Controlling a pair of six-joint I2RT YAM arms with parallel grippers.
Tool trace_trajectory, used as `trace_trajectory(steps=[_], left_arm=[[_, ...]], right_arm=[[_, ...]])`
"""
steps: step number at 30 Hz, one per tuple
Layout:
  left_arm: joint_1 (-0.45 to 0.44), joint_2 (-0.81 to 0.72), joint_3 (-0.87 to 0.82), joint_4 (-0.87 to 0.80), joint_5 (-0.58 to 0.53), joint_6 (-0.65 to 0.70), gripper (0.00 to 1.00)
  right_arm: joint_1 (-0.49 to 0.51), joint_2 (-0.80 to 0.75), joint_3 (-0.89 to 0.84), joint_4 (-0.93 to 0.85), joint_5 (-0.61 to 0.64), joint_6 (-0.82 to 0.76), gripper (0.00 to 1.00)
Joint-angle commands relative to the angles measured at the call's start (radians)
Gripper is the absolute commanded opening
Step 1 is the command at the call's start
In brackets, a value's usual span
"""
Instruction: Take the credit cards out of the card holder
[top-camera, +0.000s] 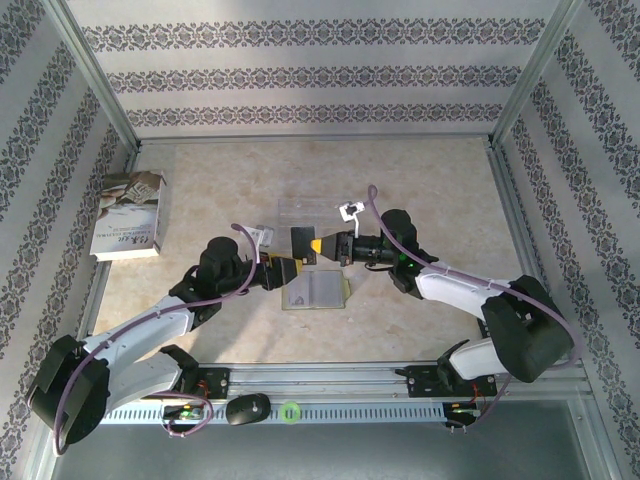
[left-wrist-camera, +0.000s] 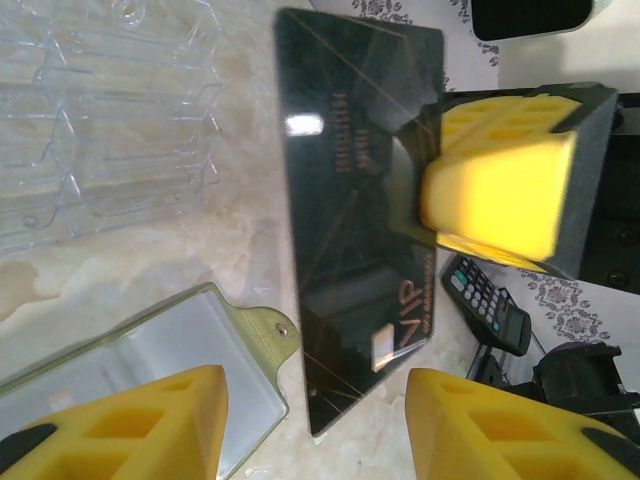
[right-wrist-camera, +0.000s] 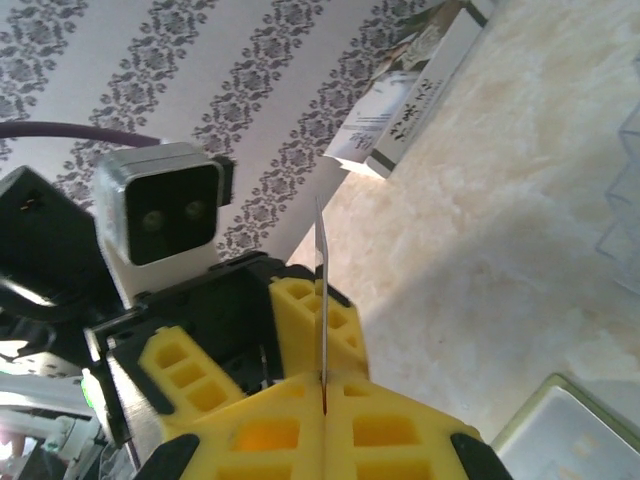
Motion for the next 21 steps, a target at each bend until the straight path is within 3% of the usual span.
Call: trace_trajectory(steps=[1, 6, 9, 21], left_arm=[[0.038, -0.013, -0.029, 0.107, 0.053, -0.052, 0.48], [0.044, 0.001, -0.048, 0.210, 0.107, -0.090, 0.38], [0.044, -0.008, -0.058, 0.255, 0.124, -0.107, 0.37], [0.046, -0.042, -0.063, 0.254, 0.129, -0.105, 0.22]], right_arm=[[0.012, 0.001, -0.018, 0.108, -0.048, 0.017, 0.00], [0.017, 0.023, -0.020, 0.139, -0.064, 0.033, 0.00], [0.020, 0.037, -0.017, 0.157, -0.070, 0.043, 0.00], [0.038, 0.091, -0.007, 0.182, -0.087, 0.065, 0.00]])
